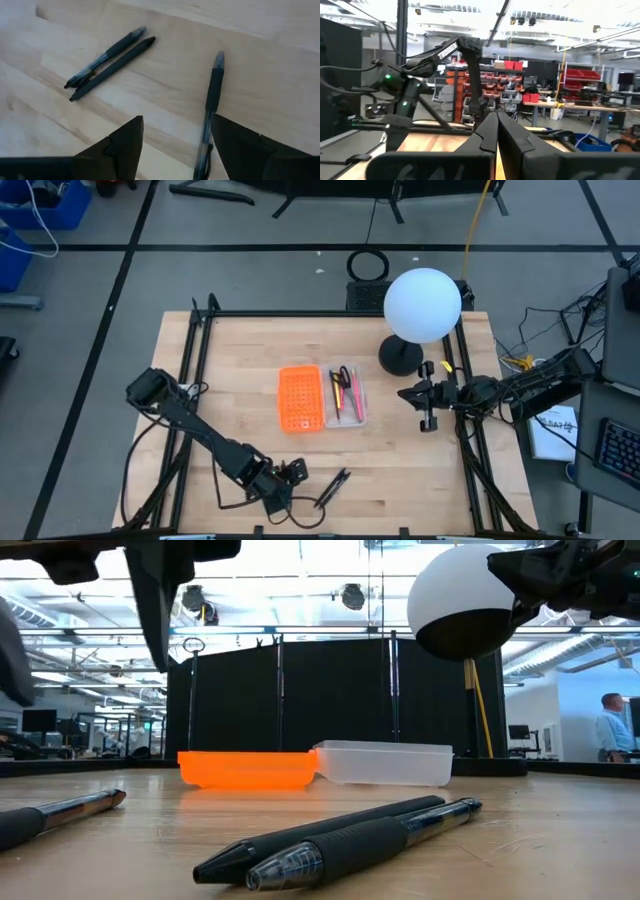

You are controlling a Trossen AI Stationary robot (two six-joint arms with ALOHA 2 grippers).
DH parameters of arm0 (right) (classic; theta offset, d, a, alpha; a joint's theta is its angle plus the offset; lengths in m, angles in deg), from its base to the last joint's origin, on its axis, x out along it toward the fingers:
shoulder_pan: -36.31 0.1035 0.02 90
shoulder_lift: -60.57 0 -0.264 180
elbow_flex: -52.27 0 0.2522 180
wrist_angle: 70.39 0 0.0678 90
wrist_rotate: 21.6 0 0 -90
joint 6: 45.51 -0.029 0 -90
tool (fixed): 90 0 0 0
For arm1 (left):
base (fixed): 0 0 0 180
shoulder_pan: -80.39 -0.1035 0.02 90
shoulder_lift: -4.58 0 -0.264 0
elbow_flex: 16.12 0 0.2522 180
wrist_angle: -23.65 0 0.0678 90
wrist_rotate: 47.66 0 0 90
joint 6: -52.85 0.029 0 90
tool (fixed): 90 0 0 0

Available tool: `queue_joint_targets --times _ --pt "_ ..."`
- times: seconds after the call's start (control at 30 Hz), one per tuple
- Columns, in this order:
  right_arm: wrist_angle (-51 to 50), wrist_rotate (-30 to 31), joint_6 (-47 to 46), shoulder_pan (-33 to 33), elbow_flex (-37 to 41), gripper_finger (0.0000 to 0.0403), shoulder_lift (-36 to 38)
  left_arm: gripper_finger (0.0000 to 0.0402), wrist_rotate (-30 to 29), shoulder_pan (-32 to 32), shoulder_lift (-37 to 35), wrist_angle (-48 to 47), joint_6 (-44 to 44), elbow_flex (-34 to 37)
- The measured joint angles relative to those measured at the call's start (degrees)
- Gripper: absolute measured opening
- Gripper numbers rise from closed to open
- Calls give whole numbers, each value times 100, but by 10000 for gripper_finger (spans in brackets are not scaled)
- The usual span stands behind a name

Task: Pick & place school supplies into a supply box
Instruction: Put the left black pen into the orange supply box

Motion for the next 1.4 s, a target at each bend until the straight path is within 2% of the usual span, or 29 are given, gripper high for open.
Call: queue_joint_targets --times 0.23,0.67,0.97,1.2,1.4 --pt "68 137 75 -2 0 4 -1 239 -31 -11 0 178 -127 56" --pt "97 137 34 0 0 4 -4 239 329 -47 0 308 47 416" --pt "103 137 143 0 0 4 -4 239 628 -261 58 979 262 868" --pt "97 133 152 0 0 4 -40 239 802 -421 43 1396 845 1291" --pt "93 122 -82 0 0 4 -177 239 1236 -575 57 1747 788 1467"
